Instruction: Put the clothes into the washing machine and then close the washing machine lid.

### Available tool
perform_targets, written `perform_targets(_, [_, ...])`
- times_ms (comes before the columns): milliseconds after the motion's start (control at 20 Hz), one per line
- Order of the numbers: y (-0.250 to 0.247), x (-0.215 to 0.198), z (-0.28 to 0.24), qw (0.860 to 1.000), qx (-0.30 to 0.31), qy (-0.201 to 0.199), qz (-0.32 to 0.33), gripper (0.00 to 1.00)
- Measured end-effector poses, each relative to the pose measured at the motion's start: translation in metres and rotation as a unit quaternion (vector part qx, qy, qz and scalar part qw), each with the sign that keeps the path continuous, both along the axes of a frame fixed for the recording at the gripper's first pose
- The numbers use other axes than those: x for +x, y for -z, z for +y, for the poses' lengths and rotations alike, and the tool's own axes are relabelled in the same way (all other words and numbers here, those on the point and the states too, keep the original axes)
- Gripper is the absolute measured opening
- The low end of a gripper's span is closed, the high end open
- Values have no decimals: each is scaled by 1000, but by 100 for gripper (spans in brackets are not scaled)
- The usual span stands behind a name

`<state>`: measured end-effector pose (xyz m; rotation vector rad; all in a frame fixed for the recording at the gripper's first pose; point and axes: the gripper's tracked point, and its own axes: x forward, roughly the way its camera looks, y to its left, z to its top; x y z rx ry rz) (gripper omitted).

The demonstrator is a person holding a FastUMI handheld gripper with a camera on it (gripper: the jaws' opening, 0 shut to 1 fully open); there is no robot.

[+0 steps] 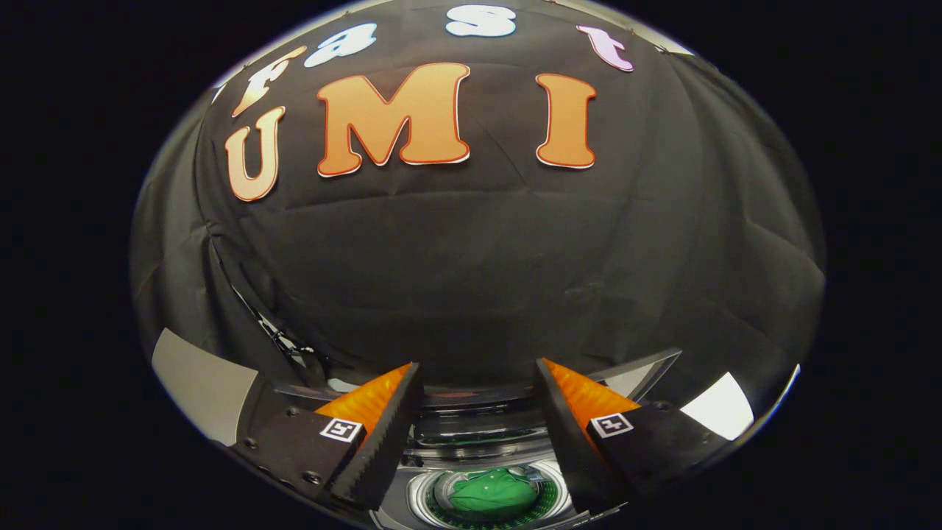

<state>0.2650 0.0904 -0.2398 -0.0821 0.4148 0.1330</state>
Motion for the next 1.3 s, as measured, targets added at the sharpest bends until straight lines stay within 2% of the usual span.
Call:
perform_targets(750, [5,-62,-15,1000,12,7,-12,97])
perform_targets(1300, [15,-98,-24,1000,8,-6,-9,99])
